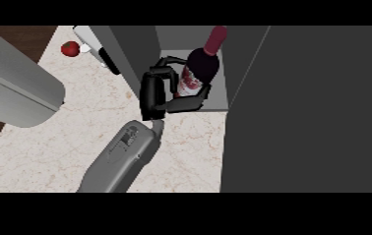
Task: Pick up the wine, place it into the cabinet and close the cabinet
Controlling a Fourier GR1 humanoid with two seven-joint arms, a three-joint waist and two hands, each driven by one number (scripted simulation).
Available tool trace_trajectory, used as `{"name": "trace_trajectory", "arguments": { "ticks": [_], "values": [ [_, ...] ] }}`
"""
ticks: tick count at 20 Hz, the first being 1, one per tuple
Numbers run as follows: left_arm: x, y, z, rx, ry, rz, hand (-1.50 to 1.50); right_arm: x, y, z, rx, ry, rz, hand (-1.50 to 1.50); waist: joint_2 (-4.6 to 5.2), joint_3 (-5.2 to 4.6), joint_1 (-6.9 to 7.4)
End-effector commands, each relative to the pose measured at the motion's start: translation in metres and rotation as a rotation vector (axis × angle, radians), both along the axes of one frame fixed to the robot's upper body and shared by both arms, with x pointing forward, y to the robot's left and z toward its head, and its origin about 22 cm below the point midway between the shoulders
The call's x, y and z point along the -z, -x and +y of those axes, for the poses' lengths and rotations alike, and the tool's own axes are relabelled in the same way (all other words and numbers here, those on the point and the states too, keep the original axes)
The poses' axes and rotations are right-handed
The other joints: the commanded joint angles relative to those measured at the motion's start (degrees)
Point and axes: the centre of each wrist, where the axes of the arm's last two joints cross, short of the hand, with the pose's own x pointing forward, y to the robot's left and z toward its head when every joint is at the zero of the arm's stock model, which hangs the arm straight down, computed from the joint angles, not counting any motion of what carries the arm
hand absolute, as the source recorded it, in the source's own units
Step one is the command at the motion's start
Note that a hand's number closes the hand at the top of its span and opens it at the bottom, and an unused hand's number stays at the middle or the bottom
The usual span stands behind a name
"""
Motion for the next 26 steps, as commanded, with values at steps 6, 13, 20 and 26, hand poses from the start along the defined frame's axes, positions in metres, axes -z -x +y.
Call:
{"name": "trace_trajectory", "arguments": {
  "ticks": [6,13,20,26],
  "values": [
    [-0.004,-0.032,0.010,0.024,0.016,0.057,1.50,-0.010,0.018,0.006,-0.054,-0.069,-0.048,-1.50,0.09,-0.01,-0.02],
    [-0.013,-0.052,0.008,-0.013,-0.037,0.080,1.50,-0.008,0.015,-0.011,-0.049,-0.035,-0.030,-1.50,0.13,0.01,-0.25],
    [0.012,-0.063,0.019,-0.050,-0.023,0.077,1.50,-0.017,0.015,0.008,-0.070,-0.040,-0.030,-1.50,0.41,-0.05,-0.91],
    [0.001,-0.079,0.017,-0.113,-0.092,-0.004,1.50,-0.005,0.021,0.010,-0.071,-0.049,-0.050,-1.50,0.47,-0.04,-1.18]
  ]
}}
